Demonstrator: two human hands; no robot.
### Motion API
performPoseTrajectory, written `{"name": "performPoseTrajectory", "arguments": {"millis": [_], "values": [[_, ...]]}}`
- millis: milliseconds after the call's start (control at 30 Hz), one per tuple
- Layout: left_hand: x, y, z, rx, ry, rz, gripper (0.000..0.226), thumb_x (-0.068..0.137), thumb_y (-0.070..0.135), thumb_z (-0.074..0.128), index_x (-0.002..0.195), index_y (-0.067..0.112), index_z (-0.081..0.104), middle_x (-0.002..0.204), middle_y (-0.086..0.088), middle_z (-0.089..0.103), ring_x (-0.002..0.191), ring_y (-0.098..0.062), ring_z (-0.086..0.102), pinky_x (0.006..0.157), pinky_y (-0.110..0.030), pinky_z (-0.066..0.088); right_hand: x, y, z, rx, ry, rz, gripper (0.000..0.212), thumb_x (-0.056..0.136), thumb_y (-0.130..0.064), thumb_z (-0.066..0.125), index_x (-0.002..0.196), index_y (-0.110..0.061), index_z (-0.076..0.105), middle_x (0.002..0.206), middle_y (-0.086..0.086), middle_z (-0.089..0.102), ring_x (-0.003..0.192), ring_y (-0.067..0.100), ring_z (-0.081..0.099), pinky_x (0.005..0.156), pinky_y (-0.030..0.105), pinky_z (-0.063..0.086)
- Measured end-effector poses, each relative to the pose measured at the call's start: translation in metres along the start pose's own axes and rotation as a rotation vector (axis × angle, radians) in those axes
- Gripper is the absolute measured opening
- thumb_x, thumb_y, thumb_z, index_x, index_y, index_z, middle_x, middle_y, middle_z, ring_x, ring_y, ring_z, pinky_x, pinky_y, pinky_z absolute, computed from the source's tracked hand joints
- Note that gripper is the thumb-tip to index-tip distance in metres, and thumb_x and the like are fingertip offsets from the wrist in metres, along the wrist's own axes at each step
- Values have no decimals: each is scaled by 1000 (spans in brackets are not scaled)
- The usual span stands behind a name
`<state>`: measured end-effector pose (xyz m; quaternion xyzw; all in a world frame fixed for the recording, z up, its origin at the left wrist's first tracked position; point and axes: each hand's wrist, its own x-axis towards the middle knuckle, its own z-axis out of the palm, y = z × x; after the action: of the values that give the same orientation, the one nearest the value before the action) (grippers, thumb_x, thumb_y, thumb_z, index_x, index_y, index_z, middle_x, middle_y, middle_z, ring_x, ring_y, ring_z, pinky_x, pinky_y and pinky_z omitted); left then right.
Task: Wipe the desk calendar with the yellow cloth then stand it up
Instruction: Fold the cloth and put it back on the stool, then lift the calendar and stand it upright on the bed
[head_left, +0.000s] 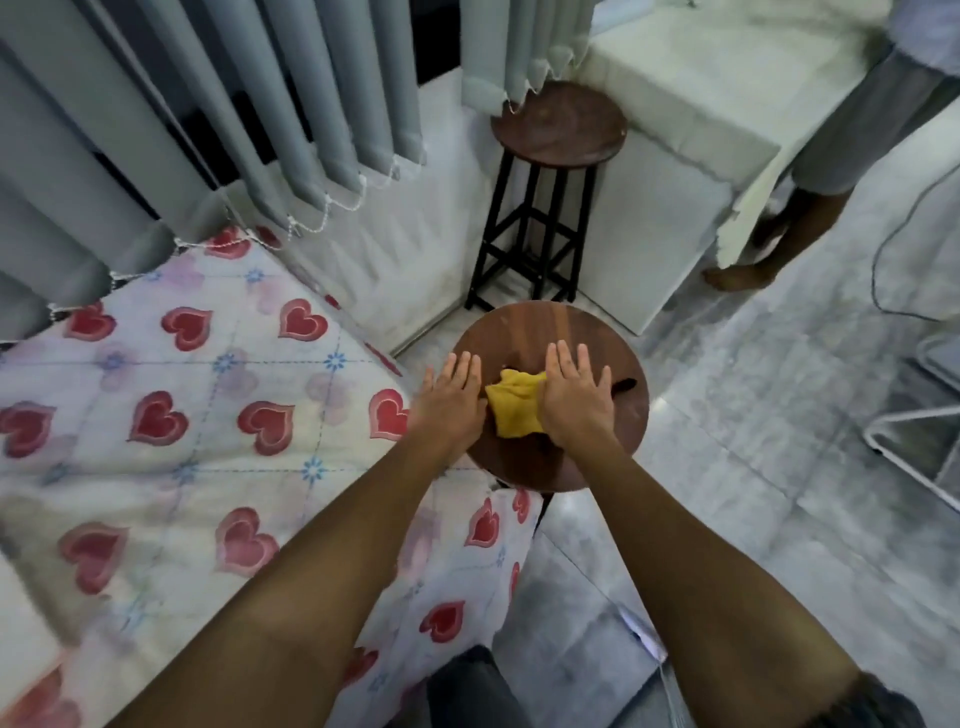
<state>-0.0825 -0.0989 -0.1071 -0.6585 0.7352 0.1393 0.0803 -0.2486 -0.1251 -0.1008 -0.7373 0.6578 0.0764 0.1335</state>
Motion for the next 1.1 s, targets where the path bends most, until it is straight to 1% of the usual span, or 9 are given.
{"name": "performPoseTrajectory", "arguments": {"millis": [167, 267, 333, 467, 633, 800, 900, 1000, 1100], "values": [[-59, -88, -42, 26, 77, -221, 58, 99, 31, 23, 149, 6, 7, 159, -11, 10, 147, -26, 6, 118, -45, 3, 1, -103, -43, 48, 39, -243, 55, 101, -30, 25, 152, -12, 13, 162, 1, 10, 149, 23, 2, 117, 53, 9], [-122, -148, -58, 26, 116, -411, 57, 100, 32, 21, 149, 6, 9, 159, -12, 12, 147, -27, 7, 117, -46, 3, -19, -183, -55, -19, 57, -404, 56, 102, -31, 25, 152, -12, 11, 162, 1, 9, 149, 24, 3, 116, 53, 14], [-152, -175, -64, 2, 128, -468, 56, 100, 31, 22, 148, 6, 12, 159, -12, 13, 146, -28, 8, 118, -46, 4, -30, -222, -57, -33, 57, -448, 56, 102, -33, 24, 153, -14, 9, 162, 0, 7, 149, 23, 2, 116, 51, 15], [-267, -245, -57, 9, 142, -670, 57, 100, 33, 24, 148, 6, 13, 158, -11, 15, 146, -28, 11, 117, -47, 5, -97, -334, -39, -27, 54, -675, 56, 102, -34, 25, 153, -15, 10, 162, -1, 8, 149, 21, 2, 117, 50, 12], [-376, -307, -26, -22, 104, -825, 58, 100, 35, 22, 148, 6, 12, 157, -9, 17, 145, -27, 11, 117, -48, 7, -175, -429, -3, -69, 22, -810, 56, 102, -38, 24, 153, -17, 12, 162, -1, 10, 149, 23, 6, 117, 50, 15], [-437, -345, 11, -87, 106, -868, 59, 99, 36, 26, 147, 5, 14, 155, -11, 22, 144, -31, 15, 117, -45, 13, -220, -477, 33, -18, -40, -826, 55, 101, -35, 29, 151, -14, 17, 160, 1, 17, 147, 23, 11, 113, 50, 22], [-456, -359, 27, -178, 99, -884, 56, 98, 33, 32, 144, 4, 22, 148, -14, 36, 135, -33, 34, 109, -45, 29, -230, -483, 49, -67, -104, -756, 56, 101, -36, 28, 151, -13, 16, 159, 4, 19, 145, 25, 16, 110, 51, 28], [-461, -364, 39, -346, 113, -907, 41, 96, 28, 36, 129, 3, 40, 131, -20, 50, 116, -37, 52, 93, -44, 46, -229, -480, 57, -110, -161, -646, 57, 100, -40, 28, 149, -11, 21, 152, 11, 33, 135, 33, 36, 104, 51, 38], [-460, -370, 54, -456, 156, -962, 37, 94, 24, 40, 122, 1, 44, 124, -21, 54, 111, -37, 55, 90, -42, 47, -227, -481, 64, -88, -164, -599, 53, 99, -38, 32, 141, -7, 32, 138, 17, 46, 124, 36, 47, 98, 48, 43]]}}
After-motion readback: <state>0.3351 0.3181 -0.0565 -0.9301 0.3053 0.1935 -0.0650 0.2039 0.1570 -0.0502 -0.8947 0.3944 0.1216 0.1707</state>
